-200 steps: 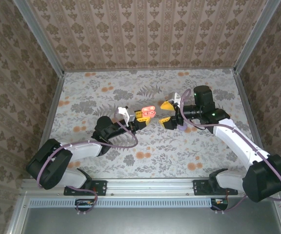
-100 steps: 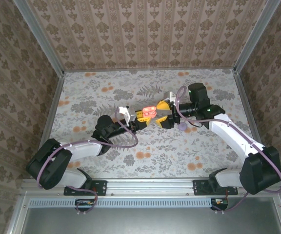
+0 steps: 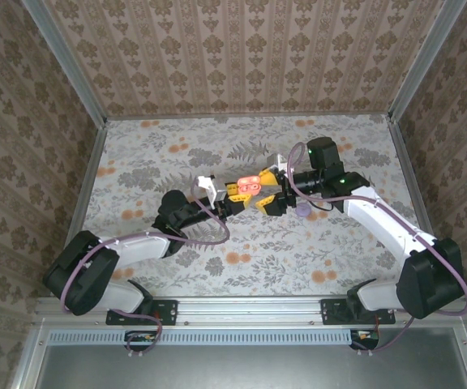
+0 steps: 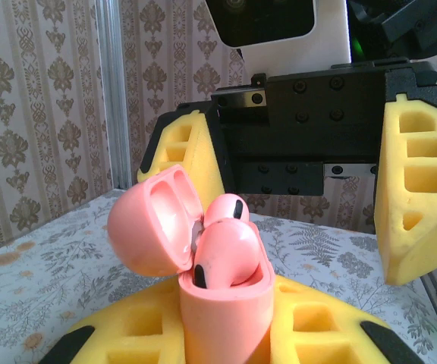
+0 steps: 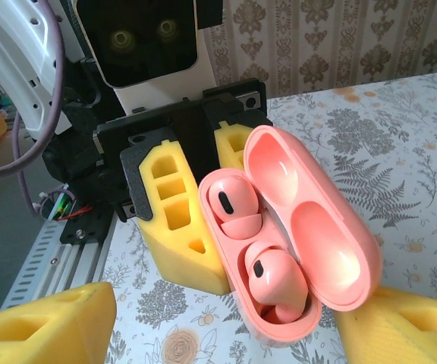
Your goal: Insert wireless bluetooth earbuds into charging case
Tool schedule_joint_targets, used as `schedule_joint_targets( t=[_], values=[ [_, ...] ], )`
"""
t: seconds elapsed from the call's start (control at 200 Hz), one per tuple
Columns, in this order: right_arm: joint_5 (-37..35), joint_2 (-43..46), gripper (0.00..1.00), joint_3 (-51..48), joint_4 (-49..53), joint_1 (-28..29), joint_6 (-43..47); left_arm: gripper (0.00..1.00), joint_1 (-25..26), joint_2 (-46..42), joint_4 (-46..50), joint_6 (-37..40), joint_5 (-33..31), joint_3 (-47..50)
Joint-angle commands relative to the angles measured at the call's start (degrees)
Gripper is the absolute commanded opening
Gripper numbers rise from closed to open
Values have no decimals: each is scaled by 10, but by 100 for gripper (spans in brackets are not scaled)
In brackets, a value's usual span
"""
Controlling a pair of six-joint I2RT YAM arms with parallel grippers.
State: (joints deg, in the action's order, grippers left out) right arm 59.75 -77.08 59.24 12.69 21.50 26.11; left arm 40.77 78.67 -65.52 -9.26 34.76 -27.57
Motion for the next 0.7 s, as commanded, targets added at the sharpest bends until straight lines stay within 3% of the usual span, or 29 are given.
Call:
schedule_joint_targets(
  t=[0.0,0.465,0.695],
  values=[
    [32,-9,76,21,8,5,15,14,-3,-18,-8,5,13,-11],
    [46,-23,75,37,-23,14,1,14,-2,-18,-7,7,16,-14],
    [58,-22,74,24,-84,11,-33,15,-1,-19,-8,6,12,-8]
  ],
)
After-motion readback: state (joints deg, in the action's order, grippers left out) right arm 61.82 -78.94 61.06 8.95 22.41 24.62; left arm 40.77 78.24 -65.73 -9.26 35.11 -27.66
